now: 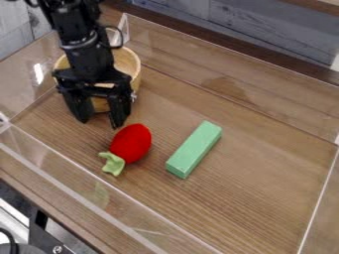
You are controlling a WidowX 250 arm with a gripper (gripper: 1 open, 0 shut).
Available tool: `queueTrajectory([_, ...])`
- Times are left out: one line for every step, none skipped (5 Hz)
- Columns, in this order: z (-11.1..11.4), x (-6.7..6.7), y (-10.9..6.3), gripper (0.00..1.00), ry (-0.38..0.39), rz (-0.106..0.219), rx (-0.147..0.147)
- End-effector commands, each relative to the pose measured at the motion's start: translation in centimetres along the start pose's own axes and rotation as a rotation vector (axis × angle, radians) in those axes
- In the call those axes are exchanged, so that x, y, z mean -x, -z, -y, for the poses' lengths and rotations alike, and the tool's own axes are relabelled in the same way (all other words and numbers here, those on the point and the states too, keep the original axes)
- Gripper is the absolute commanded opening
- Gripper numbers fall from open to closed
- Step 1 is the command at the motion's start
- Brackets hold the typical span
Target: Move the red object to the right side of the table
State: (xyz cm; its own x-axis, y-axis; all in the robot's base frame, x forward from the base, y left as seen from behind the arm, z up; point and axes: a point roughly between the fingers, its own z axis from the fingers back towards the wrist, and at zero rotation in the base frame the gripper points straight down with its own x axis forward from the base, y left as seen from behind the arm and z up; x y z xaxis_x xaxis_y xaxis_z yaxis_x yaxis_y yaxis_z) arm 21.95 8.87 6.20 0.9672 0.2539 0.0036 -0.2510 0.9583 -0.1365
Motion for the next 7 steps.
queueTrajectory([1.4, 0.0, 0.0, 1.0, 0.023, 0.039, -0.011])
queueTrajectory([2.3, 0.1, 0.7, 1.0, 0.036, 0.043, -0.017])
queueTrajectory([3.0, 0.0, 1.3, 1.0, 0.046, 0.053, -0.025])
queueTrajectory([3.3, -0.1, 1.9, 1.0, 0.056, 0.056, -0.036])
queueTrajectory([3.4, -0.2, 2.7, 1.0, 0.066, 0.058, -0.049])
queueTrajectory([3.4, -0.4, 3.3, 1.0, 0.072, 0.061, -0.061])
queueTrajectory([3.3, -0.6, 4.0, 1.0, 0.079, 0.064, -0.074])
